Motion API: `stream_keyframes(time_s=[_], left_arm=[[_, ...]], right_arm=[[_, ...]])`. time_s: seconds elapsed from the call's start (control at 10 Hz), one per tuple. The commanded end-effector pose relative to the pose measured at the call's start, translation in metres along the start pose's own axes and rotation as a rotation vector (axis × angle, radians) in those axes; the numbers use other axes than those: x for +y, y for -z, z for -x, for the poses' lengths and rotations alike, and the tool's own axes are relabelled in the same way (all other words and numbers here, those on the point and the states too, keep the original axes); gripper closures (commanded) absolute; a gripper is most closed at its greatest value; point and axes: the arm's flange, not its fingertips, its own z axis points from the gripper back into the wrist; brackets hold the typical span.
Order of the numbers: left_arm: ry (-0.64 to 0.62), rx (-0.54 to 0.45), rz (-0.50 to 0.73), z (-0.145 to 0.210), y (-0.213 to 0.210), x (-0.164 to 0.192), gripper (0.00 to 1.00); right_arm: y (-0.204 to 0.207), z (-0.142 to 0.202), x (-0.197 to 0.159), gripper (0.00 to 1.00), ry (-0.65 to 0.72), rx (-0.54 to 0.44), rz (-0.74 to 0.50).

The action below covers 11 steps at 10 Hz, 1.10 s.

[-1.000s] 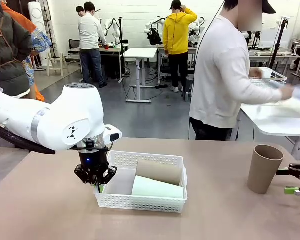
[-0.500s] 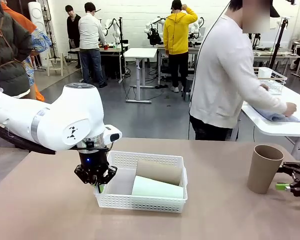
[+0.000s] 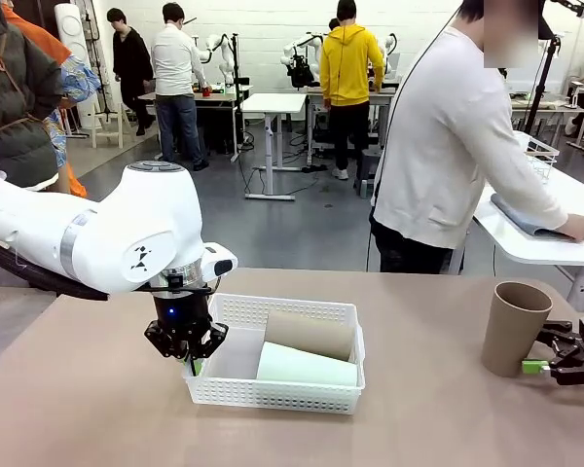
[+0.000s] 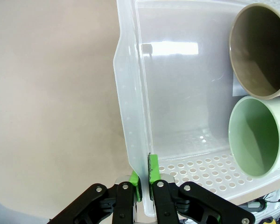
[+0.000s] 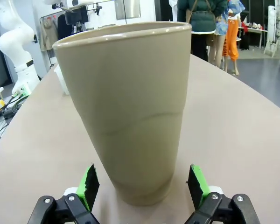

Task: Clean and organize the cups into the basket.
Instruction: Pick up the Reusable plastic cup from the right side of the table and stack it inside the Organizing basket in the center of the table.

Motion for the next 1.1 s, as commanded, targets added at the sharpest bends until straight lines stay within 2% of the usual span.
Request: stream_keyframes(time_s=[0.0,0.6,0.7,0.8,0.9,1.0], left_arm=[[0.004,-0.003,0.006,0.001,-0.002,0.000,0.95],[0.004,-0.003,0.006,0.001,-0.002,0.000,0.95],[0.004,-0.003,0.006,0.001,-0.002,0.000,0.95],[0.004,-0.003,0.006,0.001,-0.002,0.000,0.95],[0.004,-0.003,0.006,0.001,-0.002,0.000,0.95],[0.004,-0.003,0.006,0.001,-0.002,0.000,0.95]], right_arm=[[0.012,0.001,-0.008,0.00,0.024,-0.018,0.014],[0.044,-0.002,-0.001,0.00,0.011,-0.038,-0.057],[0.045,-0.002,-0.002,0.25,0.009,-0.037,-0.060],[0.044,-0.002,-0.003,0.59,0.017,-0.042,-0.059],[0.043,-0.002,-0.003,0.84,0.019,-0.042,-0.055],[0.043,-0.002,-0.003,1.00,0.018,-0.040,-0.053]])
